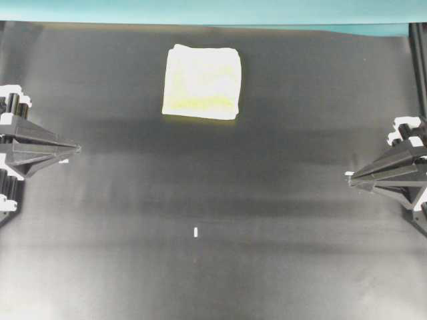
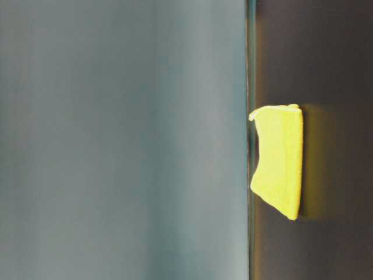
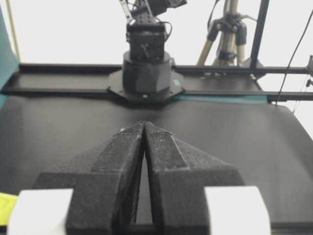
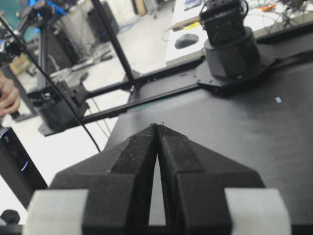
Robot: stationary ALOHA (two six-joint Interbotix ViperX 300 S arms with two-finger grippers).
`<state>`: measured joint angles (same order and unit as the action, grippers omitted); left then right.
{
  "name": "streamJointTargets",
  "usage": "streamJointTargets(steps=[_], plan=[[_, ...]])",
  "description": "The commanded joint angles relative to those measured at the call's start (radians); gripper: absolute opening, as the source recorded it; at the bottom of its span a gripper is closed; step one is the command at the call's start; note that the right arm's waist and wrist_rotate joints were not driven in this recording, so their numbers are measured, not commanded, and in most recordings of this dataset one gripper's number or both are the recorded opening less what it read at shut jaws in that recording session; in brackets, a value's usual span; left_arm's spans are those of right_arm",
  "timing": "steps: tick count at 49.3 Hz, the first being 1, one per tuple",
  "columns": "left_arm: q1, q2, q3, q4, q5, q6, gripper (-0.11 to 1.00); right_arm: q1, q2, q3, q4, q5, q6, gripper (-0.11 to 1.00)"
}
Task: Push a yellow cloth with the left arm to wipe the desk.
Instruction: 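Move the left gripper toward the yellow cloth at the far edge, then lower the left gripper onto the yellow cloth and grasp its near edge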
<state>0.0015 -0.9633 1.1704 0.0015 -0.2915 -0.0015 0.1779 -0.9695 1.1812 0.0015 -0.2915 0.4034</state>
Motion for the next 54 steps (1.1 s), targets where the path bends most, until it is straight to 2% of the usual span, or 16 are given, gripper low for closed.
streamJointTargets(steps=[1,5,7,10,24,46,50,54], plan=[[0.000,0.025,-0.014,0.041,-0.002,-0.006,0.06,0.000,0.009,-0.020,0.002,-0.008,0.000,0.03],[0.021,0.058,-0.031,0.041,-0.011,-0.006,0.07,0.000,0.009,-0.020,0.000,-0.006,0.000,0.10],[0.035,0.080,-0.038,0.041,-0.015,-0.006,0.01,0.000,0.009,-0.020,0.000,-0.008,0.000,0.05],[0.064,0.112,-0.054,0.041,-0.020,-0.006,0.00,0.000,0.008,-0.020,0.000,-0.008,0.002,0.01],[0.224,0.328,-0.124,0.041,-0.035,-0.008,0.00,0.000,0.008,-0.020,0.002,0.000,0.002,0.01],[0.350,0.723,-0.318,0.041,-0.043,-0.006,0.01,0.000,0.011,-0.018,0.000,0.026,0.000,0.01],[0.368,0.778,-0.351,0.041,-0.044,-0.006,0.06,0.000,0.009,-0.018,0.000,0.026,0.000,0.01],[0.387,0.825,-0.382,0.041,-0.044,-0.006,0.22,-0.002,0.009,-0.018,0.000,0.026,0.002,0.01]])
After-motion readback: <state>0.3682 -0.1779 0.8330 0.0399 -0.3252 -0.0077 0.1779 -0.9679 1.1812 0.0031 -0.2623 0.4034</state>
